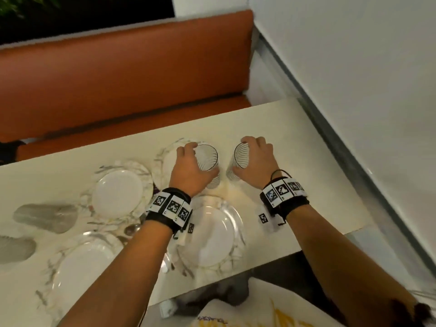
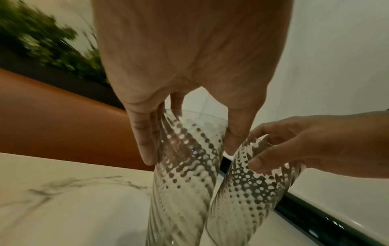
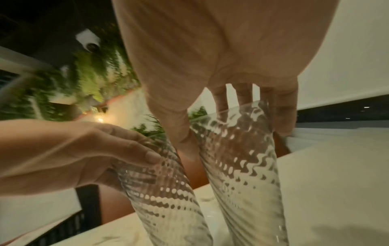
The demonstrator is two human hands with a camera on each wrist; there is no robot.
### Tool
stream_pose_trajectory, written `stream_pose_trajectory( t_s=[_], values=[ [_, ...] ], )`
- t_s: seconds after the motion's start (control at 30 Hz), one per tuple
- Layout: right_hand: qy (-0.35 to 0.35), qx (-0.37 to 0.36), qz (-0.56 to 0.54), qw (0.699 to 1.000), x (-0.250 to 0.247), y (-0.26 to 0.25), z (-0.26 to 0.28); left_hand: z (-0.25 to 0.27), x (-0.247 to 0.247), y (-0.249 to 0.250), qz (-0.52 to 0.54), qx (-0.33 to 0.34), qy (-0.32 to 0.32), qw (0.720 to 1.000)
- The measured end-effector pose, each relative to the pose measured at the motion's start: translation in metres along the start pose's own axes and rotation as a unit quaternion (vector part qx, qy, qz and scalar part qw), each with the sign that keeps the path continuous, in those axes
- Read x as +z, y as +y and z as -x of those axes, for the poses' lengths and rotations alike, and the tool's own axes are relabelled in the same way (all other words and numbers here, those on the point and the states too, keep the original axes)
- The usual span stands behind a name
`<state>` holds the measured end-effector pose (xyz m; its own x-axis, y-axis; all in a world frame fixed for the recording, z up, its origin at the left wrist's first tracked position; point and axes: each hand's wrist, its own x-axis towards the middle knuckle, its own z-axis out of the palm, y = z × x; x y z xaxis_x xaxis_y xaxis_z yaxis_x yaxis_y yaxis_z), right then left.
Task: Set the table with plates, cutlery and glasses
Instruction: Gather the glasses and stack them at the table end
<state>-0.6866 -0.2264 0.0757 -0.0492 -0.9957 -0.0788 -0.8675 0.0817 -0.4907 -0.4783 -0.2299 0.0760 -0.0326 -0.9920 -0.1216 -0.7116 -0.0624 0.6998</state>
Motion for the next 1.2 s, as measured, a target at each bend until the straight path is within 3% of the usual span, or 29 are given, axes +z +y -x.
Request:
stream_pose_trajectory(
  t_s=[0.23,0.43,0.73,1.0,1.2],
  values=[
    [-0.034,0.084,0.049,0.995,-0.034,0.116,-0.07,-0.08,0.098,0.072,-0.047,0.016,-0.056,0.997],
    [-0.017,0.102,0.059,0.993,-0.049,0.177,-0.135,-0.136,0.157,0.109,-0.07,0.021,-0.071,0.995],
    [0.026,0.124,0.038,0.991,-0.072,0.213,-0.206,-0.19,0.205,0.151,-0.077,0.031,-0.067,0.994],
    [0.051,0.105,0.054,0.992,-0.083,0.227,-0.22,-0.214,0.226,0.18,-0.098,0.047,-0.085,0.99],
    [0.031,0.1,0.131,0.986,-0.089,0.221,-0.22,-0.219,0.228,0.185,-0.093,0.049,-0.101,0.989]
  ],
)
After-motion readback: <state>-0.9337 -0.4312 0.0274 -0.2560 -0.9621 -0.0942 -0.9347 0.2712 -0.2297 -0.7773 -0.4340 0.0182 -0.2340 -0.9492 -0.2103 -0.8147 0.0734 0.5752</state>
